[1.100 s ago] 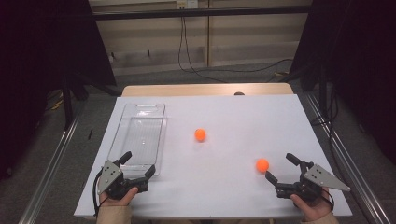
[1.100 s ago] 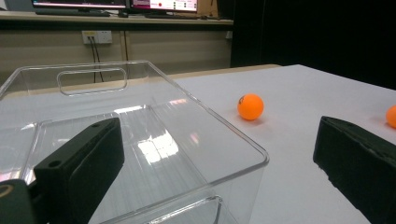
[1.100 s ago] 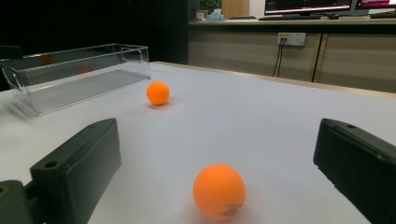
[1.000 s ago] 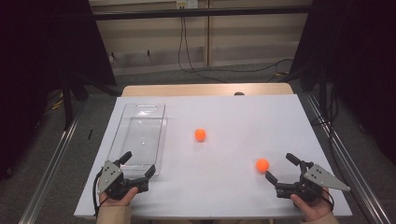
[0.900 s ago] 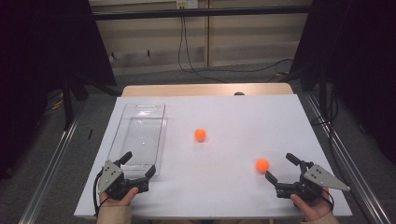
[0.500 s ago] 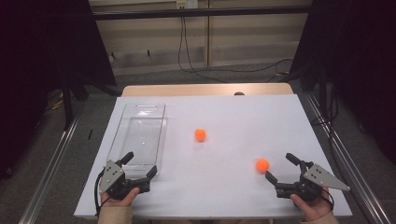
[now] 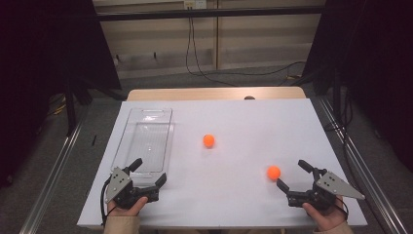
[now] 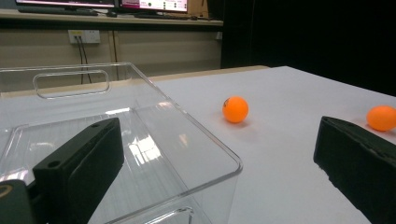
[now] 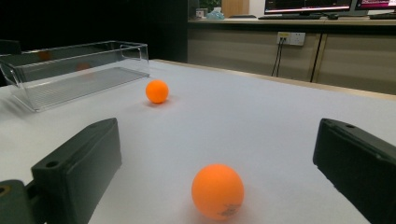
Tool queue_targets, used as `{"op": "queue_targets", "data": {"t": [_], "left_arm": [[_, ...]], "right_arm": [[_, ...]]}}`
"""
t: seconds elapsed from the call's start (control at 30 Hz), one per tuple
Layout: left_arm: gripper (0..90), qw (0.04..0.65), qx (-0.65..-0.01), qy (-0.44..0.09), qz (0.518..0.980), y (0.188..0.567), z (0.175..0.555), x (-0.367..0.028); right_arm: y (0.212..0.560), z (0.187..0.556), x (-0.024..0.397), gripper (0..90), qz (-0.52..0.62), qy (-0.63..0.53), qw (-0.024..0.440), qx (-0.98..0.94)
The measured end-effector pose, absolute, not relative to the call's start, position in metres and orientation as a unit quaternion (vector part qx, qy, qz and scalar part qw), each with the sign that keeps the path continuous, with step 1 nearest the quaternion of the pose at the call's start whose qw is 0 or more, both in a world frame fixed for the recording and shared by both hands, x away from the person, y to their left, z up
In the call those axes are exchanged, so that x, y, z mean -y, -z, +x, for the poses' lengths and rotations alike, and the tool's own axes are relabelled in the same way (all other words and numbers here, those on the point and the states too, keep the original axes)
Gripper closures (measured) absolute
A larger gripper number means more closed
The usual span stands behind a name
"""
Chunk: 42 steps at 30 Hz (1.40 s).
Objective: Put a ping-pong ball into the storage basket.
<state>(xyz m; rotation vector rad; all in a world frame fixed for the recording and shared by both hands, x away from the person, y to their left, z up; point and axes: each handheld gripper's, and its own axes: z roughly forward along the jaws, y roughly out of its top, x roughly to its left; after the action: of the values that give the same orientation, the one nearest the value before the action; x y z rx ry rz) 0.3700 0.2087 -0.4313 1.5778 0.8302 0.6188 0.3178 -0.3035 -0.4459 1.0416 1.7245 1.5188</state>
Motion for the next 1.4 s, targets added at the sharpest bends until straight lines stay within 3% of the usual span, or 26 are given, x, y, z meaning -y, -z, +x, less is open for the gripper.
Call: {"op": "queue_targets", "data": {"t": [1.4], "left_arm": [[1.5, 0.605, -0.328, -0.226, 0.689, 0.415, 0.375, -0.165]], "right_arm": [[0.445, 0.318, 0.304, 1.2, 0.390, -0.577, 0.300, -0.652]]}}
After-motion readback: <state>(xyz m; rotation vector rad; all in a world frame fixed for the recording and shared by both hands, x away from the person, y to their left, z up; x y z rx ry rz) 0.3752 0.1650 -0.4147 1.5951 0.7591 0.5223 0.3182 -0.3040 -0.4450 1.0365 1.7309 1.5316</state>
